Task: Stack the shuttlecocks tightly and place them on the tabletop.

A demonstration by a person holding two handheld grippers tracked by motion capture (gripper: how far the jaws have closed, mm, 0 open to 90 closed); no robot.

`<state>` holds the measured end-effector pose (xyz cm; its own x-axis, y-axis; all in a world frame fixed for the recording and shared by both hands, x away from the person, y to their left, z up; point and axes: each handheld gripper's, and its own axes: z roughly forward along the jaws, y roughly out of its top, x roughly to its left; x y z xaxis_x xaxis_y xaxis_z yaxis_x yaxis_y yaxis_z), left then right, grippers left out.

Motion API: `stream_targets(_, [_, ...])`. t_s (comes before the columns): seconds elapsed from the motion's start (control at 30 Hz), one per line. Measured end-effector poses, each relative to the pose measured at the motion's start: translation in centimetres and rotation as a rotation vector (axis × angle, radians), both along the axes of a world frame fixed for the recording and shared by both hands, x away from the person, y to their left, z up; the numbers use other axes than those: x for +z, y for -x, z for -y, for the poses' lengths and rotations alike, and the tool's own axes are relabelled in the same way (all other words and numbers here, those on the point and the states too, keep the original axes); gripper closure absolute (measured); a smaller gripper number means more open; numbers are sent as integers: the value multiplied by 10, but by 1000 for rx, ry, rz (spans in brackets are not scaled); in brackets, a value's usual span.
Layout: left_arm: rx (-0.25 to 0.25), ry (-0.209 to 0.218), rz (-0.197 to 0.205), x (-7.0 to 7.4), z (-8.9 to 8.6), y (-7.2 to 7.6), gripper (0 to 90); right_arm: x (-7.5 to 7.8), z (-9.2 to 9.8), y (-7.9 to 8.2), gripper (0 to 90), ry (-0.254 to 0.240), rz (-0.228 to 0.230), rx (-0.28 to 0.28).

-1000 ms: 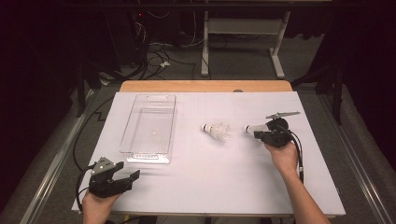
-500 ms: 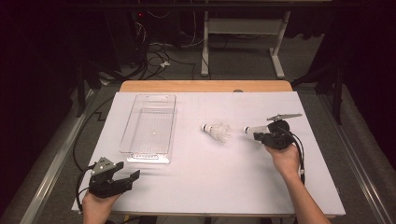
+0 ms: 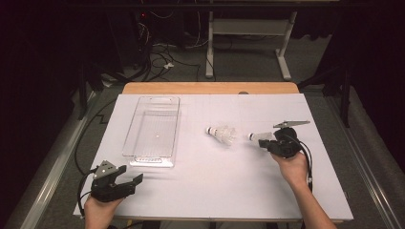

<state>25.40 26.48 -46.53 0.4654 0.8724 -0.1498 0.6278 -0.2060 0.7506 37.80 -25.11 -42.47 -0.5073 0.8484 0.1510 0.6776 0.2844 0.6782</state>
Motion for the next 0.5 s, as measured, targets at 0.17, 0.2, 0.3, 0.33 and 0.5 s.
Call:
stream_targets(0.17, [1,1,1,0,0,0,275,-1,-1,4,900,-4,1,11])
stream_targets(0.2, [0,1,1,0,0,0,275,-2,-1,4,900,-5,4,14])
stream_targets(0.3, [-1,1,1,0,0,0,276,-3,-1,6,900,-8,0,16])
stream_targets(0.33, [0,1,1,0,0,0,276,-4,-2,6,900,-10,0,17])
stream_targets(0.5, [-1,0,1,0,0,0,276,-5,-4,9,900,-14,-2,29])
